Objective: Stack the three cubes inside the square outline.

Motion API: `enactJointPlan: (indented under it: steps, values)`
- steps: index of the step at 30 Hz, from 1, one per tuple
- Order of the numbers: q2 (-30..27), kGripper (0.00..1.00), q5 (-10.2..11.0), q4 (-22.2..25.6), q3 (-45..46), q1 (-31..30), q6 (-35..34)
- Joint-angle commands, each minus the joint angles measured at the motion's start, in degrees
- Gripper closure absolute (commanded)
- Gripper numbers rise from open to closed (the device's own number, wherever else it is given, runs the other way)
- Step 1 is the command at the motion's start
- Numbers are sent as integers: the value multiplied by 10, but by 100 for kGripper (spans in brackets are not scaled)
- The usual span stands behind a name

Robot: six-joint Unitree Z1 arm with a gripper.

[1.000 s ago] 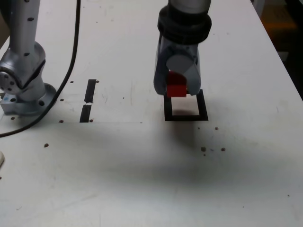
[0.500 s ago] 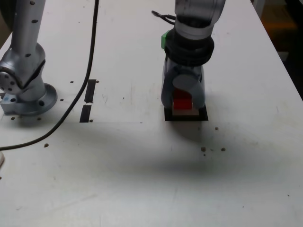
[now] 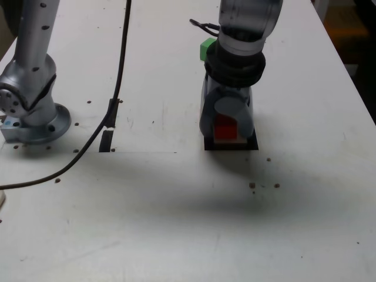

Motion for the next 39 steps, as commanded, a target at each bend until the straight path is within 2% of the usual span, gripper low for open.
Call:
enactJointPlan:
  steps: [1,4,12,16,19,27,31,34,39]
  values:
    - [-3,12,-1,2,-2,2,-1]
    - [-4,1,-3,4,-2,2,-4]
    - [-37,0,-8,9,4,11,-10]
    - [-80,0,-38,20,15,42,-36]
    - [-101,0,-49,29,16,63,-75]
    - [-101,1,-26,31,7,129,-190]
    - [-76,1,-7,35,-20,176,-248]
    - [-47,1,-2,58,-57,201,-256]
    - [3,1,-2,124,-130,242,-251]
